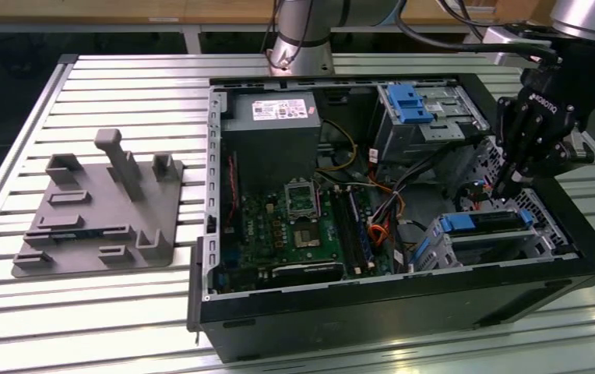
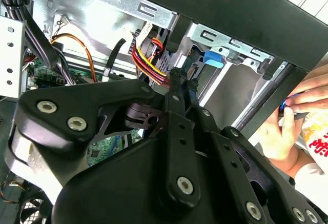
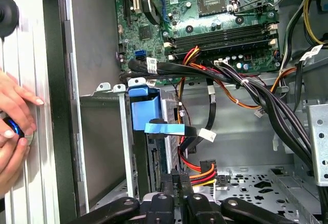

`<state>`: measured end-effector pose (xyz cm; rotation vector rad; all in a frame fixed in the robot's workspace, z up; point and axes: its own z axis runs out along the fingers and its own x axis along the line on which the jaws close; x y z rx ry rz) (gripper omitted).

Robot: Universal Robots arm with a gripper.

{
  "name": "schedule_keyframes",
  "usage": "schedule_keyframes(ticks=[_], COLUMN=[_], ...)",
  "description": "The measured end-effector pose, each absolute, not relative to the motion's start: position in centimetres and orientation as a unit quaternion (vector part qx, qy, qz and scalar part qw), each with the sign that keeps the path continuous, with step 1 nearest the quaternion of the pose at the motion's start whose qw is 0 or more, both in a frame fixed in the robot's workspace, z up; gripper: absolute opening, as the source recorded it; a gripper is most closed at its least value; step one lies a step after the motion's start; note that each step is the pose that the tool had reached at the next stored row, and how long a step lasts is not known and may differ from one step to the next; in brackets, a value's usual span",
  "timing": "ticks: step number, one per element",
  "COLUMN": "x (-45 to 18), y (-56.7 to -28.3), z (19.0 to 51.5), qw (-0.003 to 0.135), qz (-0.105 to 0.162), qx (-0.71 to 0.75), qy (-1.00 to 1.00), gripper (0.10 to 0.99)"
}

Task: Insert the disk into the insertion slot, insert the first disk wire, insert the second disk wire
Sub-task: 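Insert the first disk wire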

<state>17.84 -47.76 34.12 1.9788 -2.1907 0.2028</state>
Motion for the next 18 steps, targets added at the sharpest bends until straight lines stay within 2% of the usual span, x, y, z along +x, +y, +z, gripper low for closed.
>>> schedule_keyframes(ticks=[12, 14, 18], x=[18.1, 18.1, 18.1], y=[-47.8, -48.1, -48.7], z=[34.1, 34.1, 34.1], qw=[0.093, 0.087, 0.06], qz=[0.063, 0.056, 0.027], qx=[0.667, 0.667, 0.67], qy=[-0.737, -0.738, -0.739], gripper=[0.165, 0.165, 0.165])
